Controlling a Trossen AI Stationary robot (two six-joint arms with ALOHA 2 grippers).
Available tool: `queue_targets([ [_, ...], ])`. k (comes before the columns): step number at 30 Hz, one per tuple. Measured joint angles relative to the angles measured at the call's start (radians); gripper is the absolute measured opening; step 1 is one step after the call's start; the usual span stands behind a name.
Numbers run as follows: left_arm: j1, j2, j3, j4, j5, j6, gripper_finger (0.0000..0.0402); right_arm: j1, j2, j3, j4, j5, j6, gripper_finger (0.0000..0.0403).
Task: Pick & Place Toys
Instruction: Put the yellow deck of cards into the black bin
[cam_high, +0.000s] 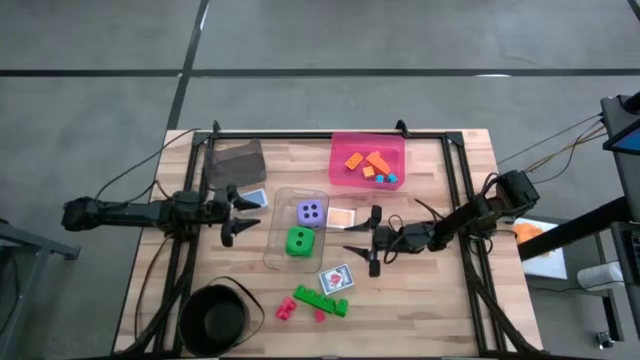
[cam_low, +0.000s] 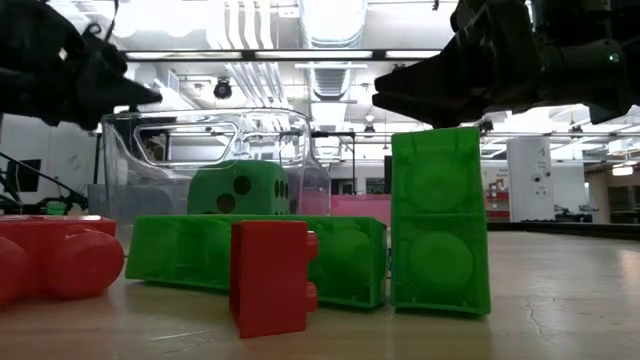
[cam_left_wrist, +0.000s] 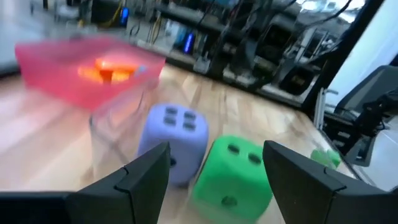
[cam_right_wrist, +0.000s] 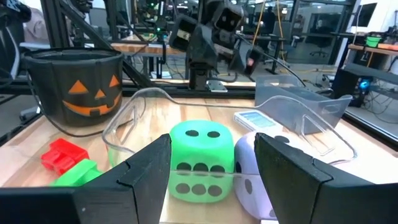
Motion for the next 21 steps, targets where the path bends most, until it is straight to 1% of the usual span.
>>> queue_targets([
  [4, 0.000, 0.000, 0.000, 0.073, 0.000, 0.074, 0.0258, -0.001, 0.000, 0.000, -0.003, 0.006, -0.006, 0.0232],
  [9, 0.001, 0.000, 0.000, 0.099, -0.008, 0.131, 0.0258, -0.013, 0.000, 0.005, -0.003, 0.020, -0.022, 0.0232],
  [14, 0.001, 0.000, 0.000, 0.174, -0.012, 0.197, 0.0258, -0.019, 0.005, 0.024, -0.003, 0.022, -0.026, 0.0232],
  [21, 0.001, 0.000, 0.000, 0.179, -0.063, 0.251, 0.0258, -0.061, 0.019, 0.069, -0.004, 0.022, -0.113, 0.0232],
])
